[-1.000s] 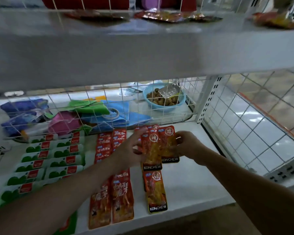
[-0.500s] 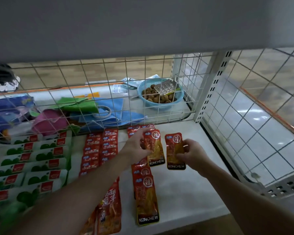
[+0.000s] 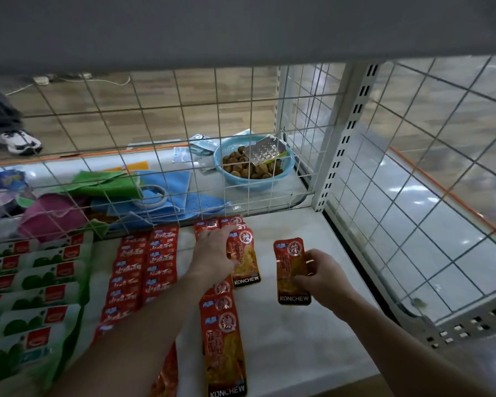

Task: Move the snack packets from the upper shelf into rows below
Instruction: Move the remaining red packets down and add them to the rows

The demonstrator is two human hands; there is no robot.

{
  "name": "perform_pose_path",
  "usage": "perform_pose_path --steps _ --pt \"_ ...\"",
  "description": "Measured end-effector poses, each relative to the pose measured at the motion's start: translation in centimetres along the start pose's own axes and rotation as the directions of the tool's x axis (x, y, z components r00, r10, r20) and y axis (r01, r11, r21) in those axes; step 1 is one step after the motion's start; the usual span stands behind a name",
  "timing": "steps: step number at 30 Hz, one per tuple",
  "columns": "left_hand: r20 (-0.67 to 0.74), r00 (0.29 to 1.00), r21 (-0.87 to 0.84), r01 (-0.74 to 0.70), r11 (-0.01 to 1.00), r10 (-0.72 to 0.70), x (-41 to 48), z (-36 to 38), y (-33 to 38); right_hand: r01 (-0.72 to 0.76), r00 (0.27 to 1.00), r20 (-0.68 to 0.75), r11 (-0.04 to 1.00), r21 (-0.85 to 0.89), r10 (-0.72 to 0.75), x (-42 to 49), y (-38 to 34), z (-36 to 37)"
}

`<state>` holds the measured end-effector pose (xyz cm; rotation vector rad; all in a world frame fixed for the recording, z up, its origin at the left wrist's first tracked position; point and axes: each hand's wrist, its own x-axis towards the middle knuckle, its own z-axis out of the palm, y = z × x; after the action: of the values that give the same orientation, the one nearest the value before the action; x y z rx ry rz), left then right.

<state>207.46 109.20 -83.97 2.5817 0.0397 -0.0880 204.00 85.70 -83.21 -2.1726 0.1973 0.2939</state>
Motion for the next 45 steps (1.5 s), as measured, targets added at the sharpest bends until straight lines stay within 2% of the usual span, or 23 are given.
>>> perform_pose_path --steps 8,17,24,29,33,36,45 --pt "0.005 1.000 0.131 -0.009 0.991 0.009 0.5 0.7 -0.3 -0.008 1.000 -0.011 1.000 -0.009 0.008 0.4 0.2 -0.1" --pt "0.022 1.000 0.139 0.010 0.990 -0.013 0.5 0.7 -0.1 -0.007 1.000 -0.010 1.000 -0.016 0.006 0.3 0.2 0.4" --pt "0.037 0.999 0.038 -0.006 0.999 0.005 0.3 0.7 -0.5 -0.053 0.998 0.017 0.999 -0.010 0.053 0.5 -0.6 1.7" --pt "-0.036 0.999 -0.075 -0.023 0.997 0.020 -0.2 -0.8 -1.9 -0.111 0.993 0.026 0.993 -0.027 0.112 1.1 -2.4 4.4" --pt "-0.094 0.996 -0.096 -0.017 0.995 0.008 -0.6 -2.1 -3.3 -0.123 0.991 0.042 0.990 -0.063 0.126 1.4 -3.8 7.0" --pt "-0.114 0.993 -0.089 -0.007 0.996 -0.003 -0.6 -2.8 -3.9 -0.106 0.993 0.051 0.991 -0.085 0.110 1.4 -4.6 8.1" --pt "-0.101 0.995 -0.088 -0.010 0.996 0.001 -0.7 -3.0 -4.0 0.037 0.999 -0.006 0.950 -0.309 -0.041 0.6 -4.7 8.6"
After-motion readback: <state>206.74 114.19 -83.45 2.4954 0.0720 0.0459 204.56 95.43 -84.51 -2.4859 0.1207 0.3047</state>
